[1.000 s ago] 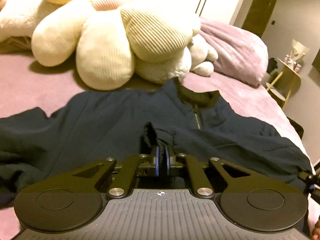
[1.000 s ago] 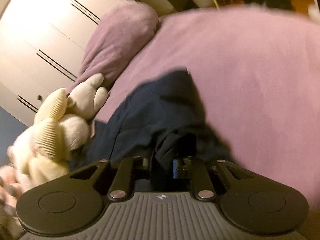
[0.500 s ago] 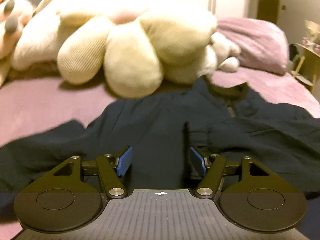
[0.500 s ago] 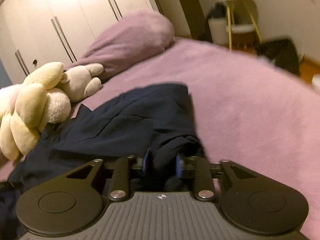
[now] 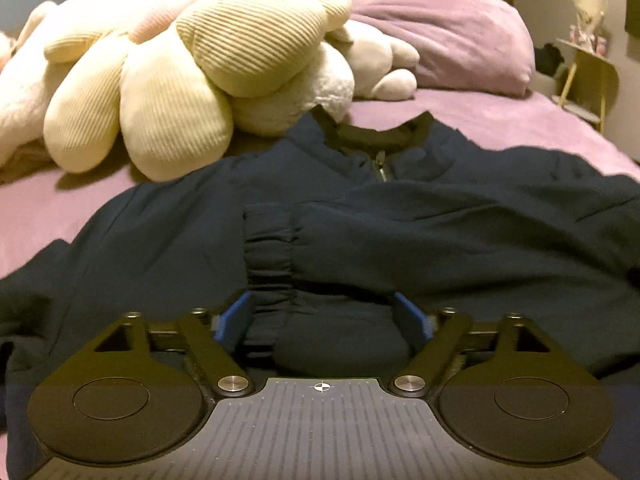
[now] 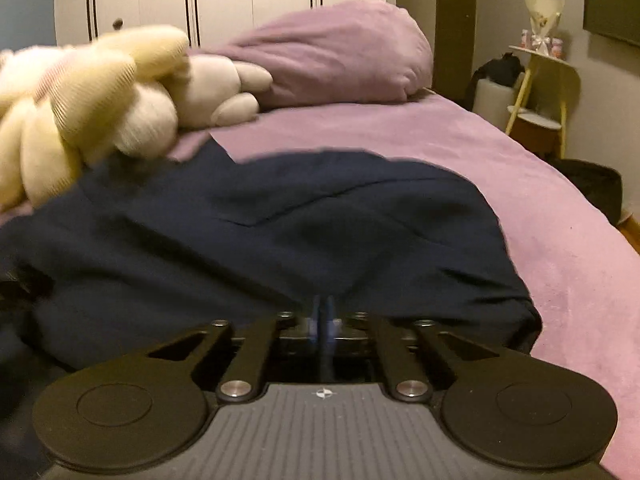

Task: Fold large clothes

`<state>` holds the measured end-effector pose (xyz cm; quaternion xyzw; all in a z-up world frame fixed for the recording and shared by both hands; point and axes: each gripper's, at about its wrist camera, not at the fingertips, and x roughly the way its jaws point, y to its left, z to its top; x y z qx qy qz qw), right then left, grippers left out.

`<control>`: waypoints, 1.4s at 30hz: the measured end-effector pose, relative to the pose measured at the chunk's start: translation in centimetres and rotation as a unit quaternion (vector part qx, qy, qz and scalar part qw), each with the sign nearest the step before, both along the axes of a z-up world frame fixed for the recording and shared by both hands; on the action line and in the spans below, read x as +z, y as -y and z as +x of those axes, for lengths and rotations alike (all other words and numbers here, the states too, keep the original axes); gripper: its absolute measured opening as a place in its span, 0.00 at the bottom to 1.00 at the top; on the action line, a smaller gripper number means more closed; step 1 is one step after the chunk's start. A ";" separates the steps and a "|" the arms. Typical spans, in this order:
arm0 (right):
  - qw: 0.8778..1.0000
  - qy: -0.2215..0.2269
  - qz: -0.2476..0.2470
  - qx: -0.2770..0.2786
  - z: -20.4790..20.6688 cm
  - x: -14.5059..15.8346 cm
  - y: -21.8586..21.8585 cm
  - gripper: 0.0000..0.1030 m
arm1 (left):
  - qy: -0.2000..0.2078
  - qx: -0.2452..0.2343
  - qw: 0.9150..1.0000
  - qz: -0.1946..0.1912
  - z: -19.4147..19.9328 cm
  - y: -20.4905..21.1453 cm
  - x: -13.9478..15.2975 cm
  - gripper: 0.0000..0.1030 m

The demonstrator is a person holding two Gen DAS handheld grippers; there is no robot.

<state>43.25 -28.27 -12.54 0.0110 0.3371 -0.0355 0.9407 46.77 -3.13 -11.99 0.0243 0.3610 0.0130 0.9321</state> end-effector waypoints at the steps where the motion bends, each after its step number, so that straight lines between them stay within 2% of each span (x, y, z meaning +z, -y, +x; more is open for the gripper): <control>1: 1.000 0.010 -0.014 0.002 -0.1 -0.4 0.3 0.00 | -0.004 0.003 1.000 -0.011 0.0 -0.4 -0.3 0.89; 3: 1.000 0.015 -0.019 -0.005 0.2 -0.6 0.9 0.00 | -0.012 0.017 0.999 -0.049 0.0 -1.5 -0.6 0.92; 4: 1.000 0.015 -0.018 -0.011 0.4 -0.6 1.2 0.00 | -0.013 0.019 0.998 -0.057 -0.1 -1.8 -0.6 0.92; 9: 0.999 0.004 -0.040 -0.014 0.0 0.2 0.3 0.00 | -0.018 0.021 0.997 -0.068 -1.5 -2.5 0.2 0.91; 12: 1.000 0.020 -0.021 -0.005 -2.5 1.8 -0.1 0.00 | -0.020 0.016 0.997 -0.078 -1.7 -3.1 0.0 0.94; 16: 1.000 0.000 -0.031 -0.002 -3.3 0.2 0.4 0.00 | -0.023 0.015 0.997 -0.071 -1.5 -2.9 -0.1 0.95; 18: 1.000 0.000 -0.026 -0.001 -2.9 0.1 0.6 0.00 | -0.028 0.020 0.997 -0.068 -1.1 -2.9 -0.3 0.98; 23: 0.999 -0.001 -0.054 0.008 -2.2 -0.6 0.1 0.00 | -0.036 0.023 0.997 -0.062 -0.8 -3.0 -0.5 1.00; 27: 0.998 -0.005 -0.053 0.018 -2.3 -0.4 0.3 0.00 | -0.067 0.017 0.994 -0.085 -0.9 -4.3 0.6 1.00; 30: 0.998 -0.023 -0.048 0.034 -2.3 0.6 0.7 0.00 | -0.067 0.037 0.992 -0.104 -2.3 -6.1 1.8 1.00; 33: 0.999 -0.025 -0.038 0.001 -3.5 2.4 0.9 0.00 | -0.056 0.034 0.990 -0.122 -5.4 -8.4 2.9 1.00; 34: 0.999 -0.020 -0.037 -0.011 -4.2 3.0 0.9 0.05 | -0.049 0.031 0.989 -0.135 -7.1 -9.6 3.0 1.00; 35: 0.999 -0.013 -0.024 -0.020 -5.3 3.6 1.0 0.11 | -0.042 0.031 0.988 -0.148 -8.9 -11.0 3.0 1.00; 37: 0.999 -0.002 0.046 -0.026 -7.9 4.9 1.6 0.22 | -0.032 0.049 0.983 -0.174 -12.8 -14.4 2.6 1.00; 38: 0.996 0.000 0.085 -0.019 -9.2 5.3 1.7 0.22 | -0.027 0.057 0.980 -0.189 -14.4 -16.1 2.5 1.00; 40: 0.989 -0.005 0.150 -0.002 -12.0 5.3 1.5 0.23 | -0.027 0.108 0.973 -0.203 -17.4 -20.3 2.2 1.00; 41: 0.986 -0.013 0.169 0.006 -13.1 5.1 1.1 0.24 | -0.024 0.142 0.967 -0.208 -18.7 -22.4 2.1 1.00; 42: 0.983 -0.022 0.183 0.011 -14.3 4.7 0.5 0.24 | -0.016 0.178 0.958 -0.223 -20.0 -25.1 1.8 1.00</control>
